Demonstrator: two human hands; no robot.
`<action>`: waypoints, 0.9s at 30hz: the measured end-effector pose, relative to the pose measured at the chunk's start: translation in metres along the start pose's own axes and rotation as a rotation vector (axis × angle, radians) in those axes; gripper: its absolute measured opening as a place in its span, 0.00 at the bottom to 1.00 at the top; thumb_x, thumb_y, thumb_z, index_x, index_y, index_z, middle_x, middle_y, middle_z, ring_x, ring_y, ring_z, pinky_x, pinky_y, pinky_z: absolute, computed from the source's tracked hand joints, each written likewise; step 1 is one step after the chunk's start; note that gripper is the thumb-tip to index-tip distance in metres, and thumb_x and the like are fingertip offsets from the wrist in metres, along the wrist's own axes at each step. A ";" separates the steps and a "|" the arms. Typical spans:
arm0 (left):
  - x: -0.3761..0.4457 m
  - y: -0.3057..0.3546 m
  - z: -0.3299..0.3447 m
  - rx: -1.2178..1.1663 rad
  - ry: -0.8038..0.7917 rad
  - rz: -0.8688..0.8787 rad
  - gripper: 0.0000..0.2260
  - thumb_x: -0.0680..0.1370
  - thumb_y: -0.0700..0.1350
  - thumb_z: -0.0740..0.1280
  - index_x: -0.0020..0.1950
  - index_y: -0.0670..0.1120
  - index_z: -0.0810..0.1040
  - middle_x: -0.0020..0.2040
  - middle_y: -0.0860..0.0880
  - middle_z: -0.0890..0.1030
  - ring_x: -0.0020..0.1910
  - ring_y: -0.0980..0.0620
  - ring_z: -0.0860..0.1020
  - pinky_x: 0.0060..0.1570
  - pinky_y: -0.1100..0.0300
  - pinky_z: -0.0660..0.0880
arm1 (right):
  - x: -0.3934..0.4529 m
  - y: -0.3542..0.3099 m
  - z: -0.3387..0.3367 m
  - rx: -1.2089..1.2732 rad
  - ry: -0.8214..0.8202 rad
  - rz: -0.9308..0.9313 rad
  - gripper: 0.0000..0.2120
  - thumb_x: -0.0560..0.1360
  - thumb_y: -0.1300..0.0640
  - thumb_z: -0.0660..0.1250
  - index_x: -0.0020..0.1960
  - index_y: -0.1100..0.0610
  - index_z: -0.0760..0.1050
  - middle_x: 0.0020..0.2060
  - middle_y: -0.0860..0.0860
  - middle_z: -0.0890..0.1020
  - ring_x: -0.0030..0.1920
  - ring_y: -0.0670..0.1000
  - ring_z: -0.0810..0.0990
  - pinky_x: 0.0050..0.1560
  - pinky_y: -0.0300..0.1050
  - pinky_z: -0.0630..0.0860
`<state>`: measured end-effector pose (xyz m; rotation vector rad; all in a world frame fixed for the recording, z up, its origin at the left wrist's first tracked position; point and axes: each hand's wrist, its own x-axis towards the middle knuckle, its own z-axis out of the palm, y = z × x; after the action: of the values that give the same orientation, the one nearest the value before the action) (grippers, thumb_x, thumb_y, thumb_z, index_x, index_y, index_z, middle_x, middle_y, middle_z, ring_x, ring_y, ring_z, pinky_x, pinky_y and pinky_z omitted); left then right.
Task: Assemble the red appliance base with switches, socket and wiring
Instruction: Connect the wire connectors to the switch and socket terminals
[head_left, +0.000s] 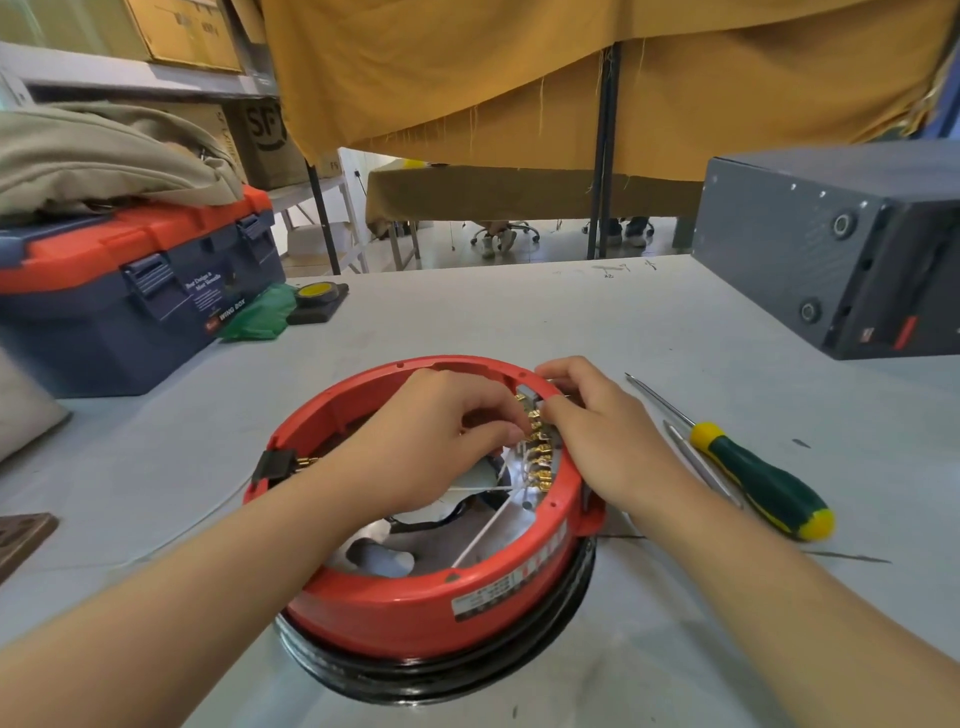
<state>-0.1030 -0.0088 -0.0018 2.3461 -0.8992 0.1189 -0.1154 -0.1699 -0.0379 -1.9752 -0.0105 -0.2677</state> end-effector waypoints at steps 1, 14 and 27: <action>0.000 0.000 0.000 -0.010 -0.001 0.000 0.04 0.75 0.41 0.68 0.45 0.49 0.82 0.39 0.55 0.82 0.39 0.61 0.78 0.41 0.69 0.73 | 0.000 0.000 0.000 0.000 0.000 0.000 0.09 0.77 0.55 0.60 0.54 0.43 0.72 0.51 0.45 0.78 0.46 0.38 0.75 0.37 0.34 0.68; 0.000 -0.001 0.001 -0.086 -0.012 0.004 0.05 0.73 0.39 0.70 0.44 0.50 0.80 0.38 0.54 0.82 0.38 0.61 0.78 0.41 0.71 0.73 | 0.000 0.001 -0.001 0.012 -0.012 0.006 0.09 0.77 0.56 0.60 0.53 0.43 0.72 0.49 0.43 0.78 0.42 0.38 0.77 0.31 0.26 0.69; 0.002 0.001 0.002 -0.089 0.007 -0.008 0.05 0.73 0.39 0.71 0.43 0.49 0.80 0.38 0.54 0.82 0.38 0.60 0.78 0.41 0.67 0.74 | 0.000 0.001 -0.002 0.017 -0.018 0.020 0.10 0.77 0.56 0.59 0.56 0.44 0.72 0.51 0.44 0.78 0.42 0.38 0.76 0.30 0.27 0.68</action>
<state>-0.1020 -0.0112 -0.0022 2.2655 -0.8739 0.0822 -0.1156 -0.1717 -0.0382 -1.9601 -0.0046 -0.2365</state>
